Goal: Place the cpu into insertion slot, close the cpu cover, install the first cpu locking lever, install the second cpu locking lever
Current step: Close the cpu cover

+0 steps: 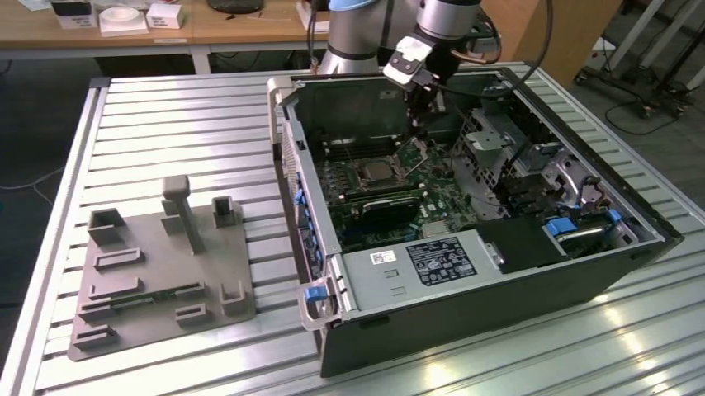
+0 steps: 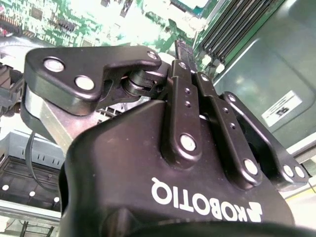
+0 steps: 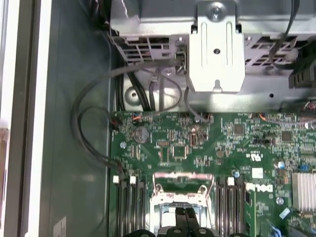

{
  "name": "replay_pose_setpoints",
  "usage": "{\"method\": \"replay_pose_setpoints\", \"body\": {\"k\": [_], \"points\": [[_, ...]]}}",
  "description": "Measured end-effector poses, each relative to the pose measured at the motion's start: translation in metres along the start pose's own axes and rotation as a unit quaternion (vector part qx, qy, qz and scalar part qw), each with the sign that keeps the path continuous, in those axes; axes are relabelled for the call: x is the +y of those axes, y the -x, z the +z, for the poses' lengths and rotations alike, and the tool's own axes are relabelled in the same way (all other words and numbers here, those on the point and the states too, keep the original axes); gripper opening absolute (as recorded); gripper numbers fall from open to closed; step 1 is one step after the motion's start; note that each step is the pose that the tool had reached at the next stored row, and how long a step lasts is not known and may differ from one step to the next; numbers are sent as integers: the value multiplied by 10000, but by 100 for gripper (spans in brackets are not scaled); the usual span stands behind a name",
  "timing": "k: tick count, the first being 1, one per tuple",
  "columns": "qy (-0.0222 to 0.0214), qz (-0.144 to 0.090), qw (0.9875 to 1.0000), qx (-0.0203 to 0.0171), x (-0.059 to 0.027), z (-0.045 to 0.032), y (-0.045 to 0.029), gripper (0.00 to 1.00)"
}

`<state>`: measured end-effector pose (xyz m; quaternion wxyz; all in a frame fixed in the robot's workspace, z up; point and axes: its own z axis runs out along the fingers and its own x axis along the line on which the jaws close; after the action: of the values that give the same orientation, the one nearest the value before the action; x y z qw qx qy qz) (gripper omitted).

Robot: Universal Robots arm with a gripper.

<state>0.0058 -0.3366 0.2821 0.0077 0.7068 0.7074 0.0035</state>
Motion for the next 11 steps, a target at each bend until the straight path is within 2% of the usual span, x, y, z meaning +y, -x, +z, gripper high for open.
{"method": "replay_pose_setpoints", "body": {"k": [11], "points": [[0,0,10000,0,256,12,0,10]]}}
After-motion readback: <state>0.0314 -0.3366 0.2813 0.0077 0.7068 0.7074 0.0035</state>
